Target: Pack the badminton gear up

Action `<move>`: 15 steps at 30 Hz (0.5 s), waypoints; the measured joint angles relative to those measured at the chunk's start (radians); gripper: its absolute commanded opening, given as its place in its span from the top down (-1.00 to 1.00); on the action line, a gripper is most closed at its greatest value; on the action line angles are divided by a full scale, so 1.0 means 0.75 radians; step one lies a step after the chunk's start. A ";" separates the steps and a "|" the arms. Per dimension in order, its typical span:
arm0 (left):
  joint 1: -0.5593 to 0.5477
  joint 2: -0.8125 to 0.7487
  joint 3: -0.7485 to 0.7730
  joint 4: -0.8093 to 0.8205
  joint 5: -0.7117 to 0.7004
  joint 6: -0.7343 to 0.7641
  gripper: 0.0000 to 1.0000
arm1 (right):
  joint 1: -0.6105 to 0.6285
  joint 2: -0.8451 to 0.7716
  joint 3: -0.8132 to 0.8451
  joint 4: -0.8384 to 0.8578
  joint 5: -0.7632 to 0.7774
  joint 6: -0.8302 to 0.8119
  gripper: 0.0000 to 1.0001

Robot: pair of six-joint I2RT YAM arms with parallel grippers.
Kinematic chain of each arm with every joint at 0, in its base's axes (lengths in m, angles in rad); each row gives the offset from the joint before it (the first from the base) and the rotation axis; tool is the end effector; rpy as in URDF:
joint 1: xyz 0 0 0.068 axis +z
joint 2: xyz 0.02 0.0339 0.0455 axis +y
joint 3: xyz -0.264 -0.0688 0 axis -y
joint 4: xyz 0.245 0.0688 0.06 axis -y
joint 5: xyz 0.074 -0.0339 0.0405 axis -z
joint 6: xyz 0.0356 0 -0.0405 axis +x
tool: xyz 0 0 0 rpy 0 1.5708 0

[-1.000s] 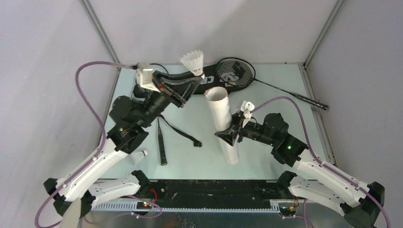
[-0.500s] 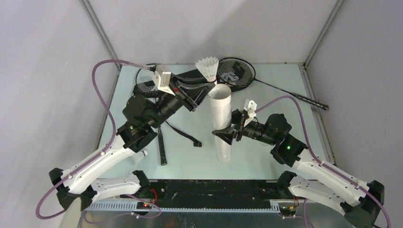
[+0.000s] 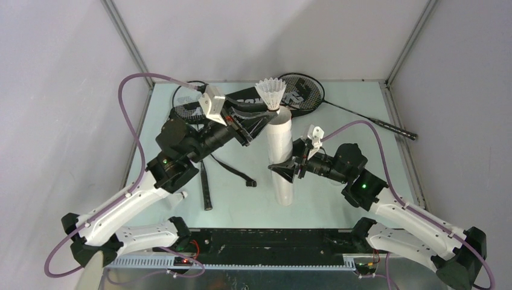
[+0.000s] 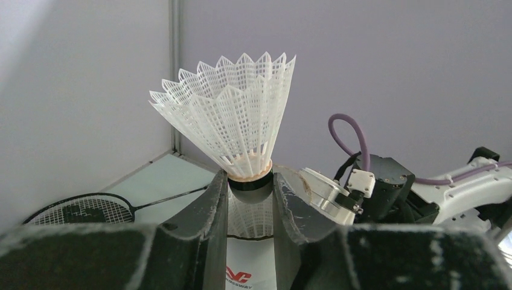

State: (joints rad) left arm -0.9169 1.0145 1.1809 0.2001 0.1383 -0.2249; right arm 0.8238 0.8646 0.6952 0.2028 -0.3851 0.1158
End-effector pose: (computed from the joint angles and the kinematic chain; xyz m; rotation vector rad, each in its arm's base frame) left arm 0.1264 -0.1731 0.4766 0.5525 1.1543 -1.0753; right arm 0.1310 0.1611 0.3358 -0.8585 1.3911 1.0286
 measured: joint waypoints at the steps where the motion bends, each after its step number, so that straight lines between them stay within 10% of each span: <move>1: -0.005 0.007 0.016 -0.021 0.011 0.012 0.46 | 0.000 0.002 0.000 0.003 0.000 0.000 -0.01; 15: -0.009 -0.001 0.034 -0.083 0.043 0.104 -0.12 | 0.000 0.002 0.001 -0.012 0.000 -0.020 -0.02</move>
State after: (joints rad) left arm -0.9237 1.0142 1.2064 0.1379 0.1707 -0.1467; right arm 0.8238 0.8658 0.6960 0.1940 -0.3851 0.1009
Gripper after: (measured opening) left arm 0.473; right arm 0.636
